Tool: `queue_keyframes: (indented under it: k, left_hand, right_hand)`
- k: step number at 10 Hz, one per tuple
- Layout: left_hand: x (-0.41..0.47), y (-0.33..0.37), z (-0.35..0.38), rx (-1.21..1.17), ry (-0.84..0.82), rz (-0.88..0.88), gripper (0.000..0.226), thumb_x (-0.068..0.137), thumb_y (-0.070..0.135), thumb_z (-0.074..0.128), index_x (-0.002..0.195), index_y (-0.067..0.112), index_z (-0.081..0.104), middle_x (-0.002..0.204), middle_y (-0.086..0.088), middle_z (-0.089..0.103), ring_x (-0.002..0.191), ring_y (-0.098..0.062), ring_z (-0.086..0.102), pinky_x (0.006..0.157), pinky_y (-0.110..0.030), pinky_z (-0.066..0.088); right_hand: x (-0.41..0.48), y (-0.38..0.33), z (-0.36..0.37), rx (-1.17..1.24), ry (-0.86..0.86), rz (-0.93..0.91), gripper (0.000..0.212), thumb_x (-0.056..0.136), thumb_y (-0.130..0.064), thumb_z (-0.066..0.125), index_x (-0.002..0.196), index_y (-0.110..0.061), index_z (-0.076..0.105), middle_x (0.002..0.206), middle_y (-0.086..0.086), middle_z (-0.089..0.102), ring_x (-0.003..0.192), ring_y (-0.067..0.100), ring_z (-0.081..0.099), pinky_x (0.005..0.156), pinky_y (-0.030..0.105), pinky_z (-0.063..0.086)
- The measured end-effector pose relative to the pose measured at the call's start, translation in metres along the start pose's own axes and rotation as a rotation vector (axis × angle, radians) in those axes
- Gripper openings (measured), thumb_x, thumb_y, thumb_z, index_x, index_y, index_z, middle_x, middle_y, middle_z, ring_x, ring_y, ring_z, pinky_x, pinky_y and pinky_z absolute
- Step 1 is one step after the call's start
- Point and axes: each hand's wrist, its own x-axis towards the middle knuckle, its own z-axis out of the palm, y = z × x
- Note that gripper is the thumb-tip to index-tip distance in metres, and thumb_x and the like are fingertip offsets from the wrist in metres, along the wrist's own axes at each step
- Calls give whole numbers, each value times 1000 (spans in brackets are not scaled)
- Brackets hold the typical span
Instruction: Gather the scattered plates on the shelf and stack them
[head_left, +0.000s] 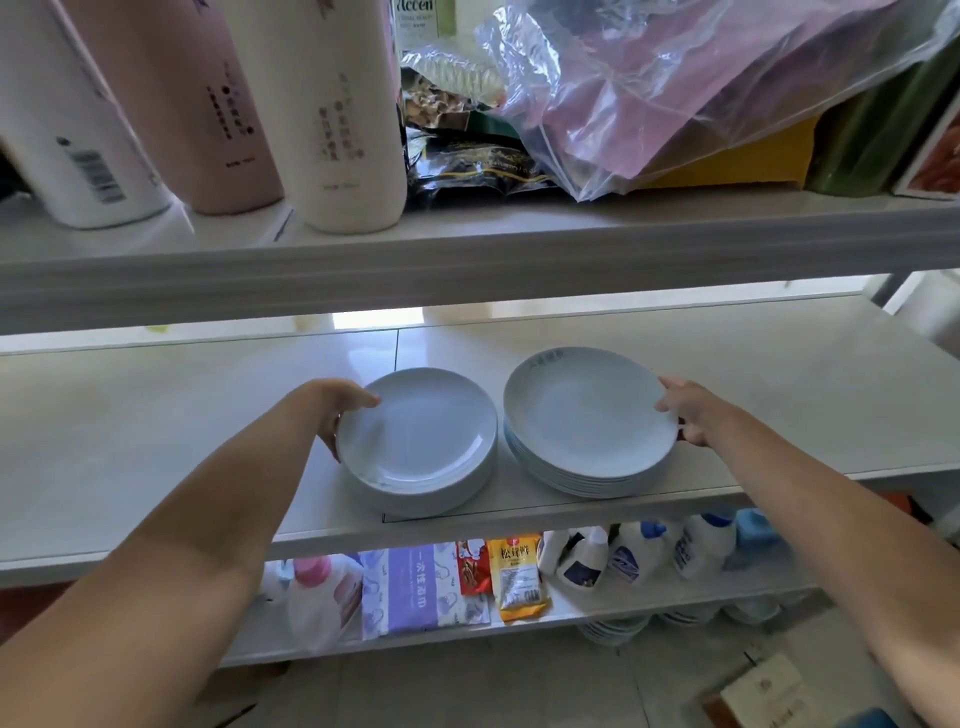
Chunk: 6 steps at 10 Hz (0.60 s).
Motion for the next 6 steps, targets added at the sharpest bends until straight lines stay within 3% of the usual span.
queue_keyframes:
  k: [3, 4, 5, 6]
  left_hand:
    - [-6, 7, 17, -30, 116, 5, 69, 96, 51, 44, 148, 10, 24, 139, -24, 46, 115, -48, 56, 88, -63, 48]
    - [-13, 6, 25, -54, 162, 44, 69, 96, 56, 37, 146, 9, 27, 134, -22, 50, 113, -46, 58, 83, -59, 50]
    - [-14, 3, 29, -13, 262, 106, 67, 99, 53, 29, 144, 4, 31, 133, -21, 50, 116, -43, 57, 83, -51, 50]
    - [-14, -10, 36, 178, 463, 209, 69, 101, 50, 24, 150, 2, 21, 153, -20, 31, 138, -38, 36, 109, -45, 35]
  right_hand:
    - [-7, 0, 9, 26, 17, 12, 44, 98, 4, 35, 140, -9, 44, 138, 19, 48, 119, 36, 51, 101, 46, 42]
    - [-10, 2, 7, 83, 8, -6, 40, 99, -2, 40, 138, -8, 45, 137, 19, 50, 106, 30, 52, 99, 45, 43]
    - [-12, 5, 7, 116, 19, -33, 40, 99, -13, 45, 139, -9, 45, 130, 14, 54, 105, 28, 52, 99, 44, 44]
    - [-23, 8, 12, 12, 89, -103, 46, 99, -21, 44, 142, -5, 40, 137, 15, 49, 116, 30, 51, 97, 38, 41]
